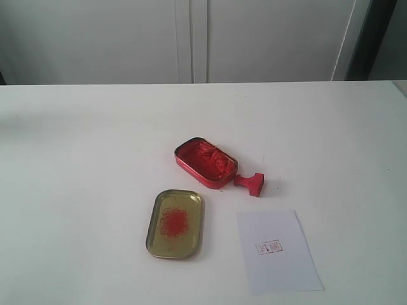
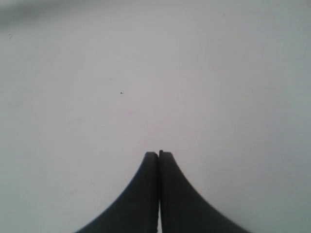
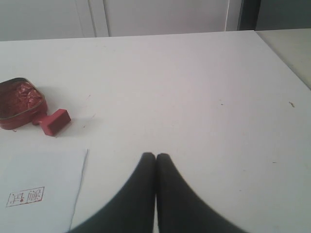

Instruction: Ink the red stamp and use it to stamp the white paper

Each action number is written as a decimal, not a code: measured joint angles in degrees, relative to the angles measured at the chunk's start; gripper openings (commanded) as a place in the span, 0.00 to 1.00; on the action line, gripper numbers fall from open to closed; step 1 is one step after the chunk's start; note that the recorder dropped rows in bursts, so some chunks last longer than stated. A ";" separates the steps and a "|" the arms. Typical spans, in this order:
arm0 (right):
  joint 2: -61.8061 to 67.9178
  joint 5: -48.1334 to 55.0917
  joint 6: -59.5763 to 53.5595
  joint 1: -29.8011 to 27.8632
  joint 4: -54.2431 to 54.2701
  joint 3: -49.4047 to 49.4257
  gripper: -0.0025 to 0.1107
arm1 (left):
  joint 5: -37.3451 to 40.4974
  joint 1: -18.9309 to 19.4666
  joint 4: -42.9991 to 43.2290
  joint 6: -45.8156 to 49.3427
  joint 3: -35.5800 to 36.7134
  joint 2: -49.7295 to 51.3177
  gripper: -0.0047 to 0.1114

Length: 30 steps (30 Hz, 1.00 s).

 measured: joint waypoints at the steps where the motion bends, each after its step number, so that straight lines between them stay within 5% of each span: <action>1: 0.00 0.00 0.00 0.00 0.00 0.00 0.02 | 0.00 0.00 0.00 0.00 0.00 0.00 0.04; 30: 0.00 0.00 0.00 0.00 0.00 0.00 0.02 | -1.95 0.00 0.00 0.00 0.67 0.00 0.04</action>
